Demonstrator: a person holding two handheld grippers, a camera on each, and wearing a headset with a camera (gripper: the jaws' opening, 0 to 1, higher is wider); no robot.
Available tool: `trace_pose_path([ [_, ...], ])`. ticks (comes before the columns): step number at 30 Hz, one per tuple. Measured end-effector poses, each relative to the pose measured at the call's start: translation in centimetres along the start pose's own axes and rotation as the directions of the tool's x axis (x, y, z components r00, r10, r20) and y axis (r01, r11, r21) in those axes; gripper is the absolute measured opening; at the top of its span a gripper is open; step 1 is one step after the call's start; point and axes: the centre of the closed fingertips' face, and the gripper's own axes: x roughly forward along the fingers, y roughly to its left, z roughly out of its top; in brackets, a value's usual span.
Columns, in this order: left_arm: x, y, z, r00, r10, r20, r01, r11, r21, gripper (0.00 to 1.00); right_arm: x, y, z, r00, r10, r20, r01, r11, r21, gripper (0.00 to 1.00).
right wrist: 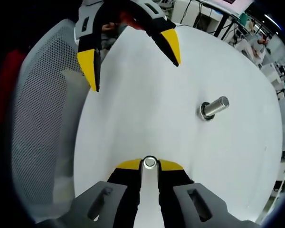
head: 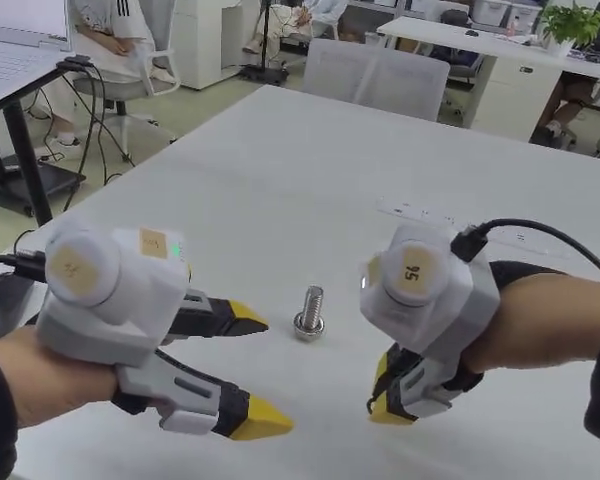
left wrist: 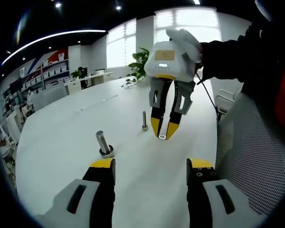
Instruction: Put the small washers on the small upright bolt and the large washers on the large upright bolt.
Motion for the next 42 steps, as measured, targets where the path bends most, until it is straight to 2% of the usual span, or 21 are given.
trace_pose_path([
  [18,0.9,0.0,0.5,0.9996,-0.025,-0.01,0.026,1.0,0.012,0.6,-2.2,-0.3,-4.5,0.9994,-0.032,-0.014,0.034,0.994,0.099,0.13],
  [29,1.9,-0.2,1.2,0.9987,-0.049,-0.012,0.049,0.998,0.026,0.6,-4.1,-1.8,-7.3,0.9964,-0.076,-0.038,0.08,0.985,0.153,0.13],
  [36,2.2,-0.3,1.2,0.9982,-0.057,-0.018,0.057,0.998,0.027,0.6,-5.3,-3.4,-8.1,0.9933,-0.109,-0.039,0.114,0.979,0.168,0.13],
  [42,2.4,-0.3,1.1,0.9981,-0.058,-0.022,0.059,0.998,0.024,0.6,-5.9,-4.4,-7.6,0.9908,-0.131,-0.035,0.135,0.978,0.16,0.13],
])
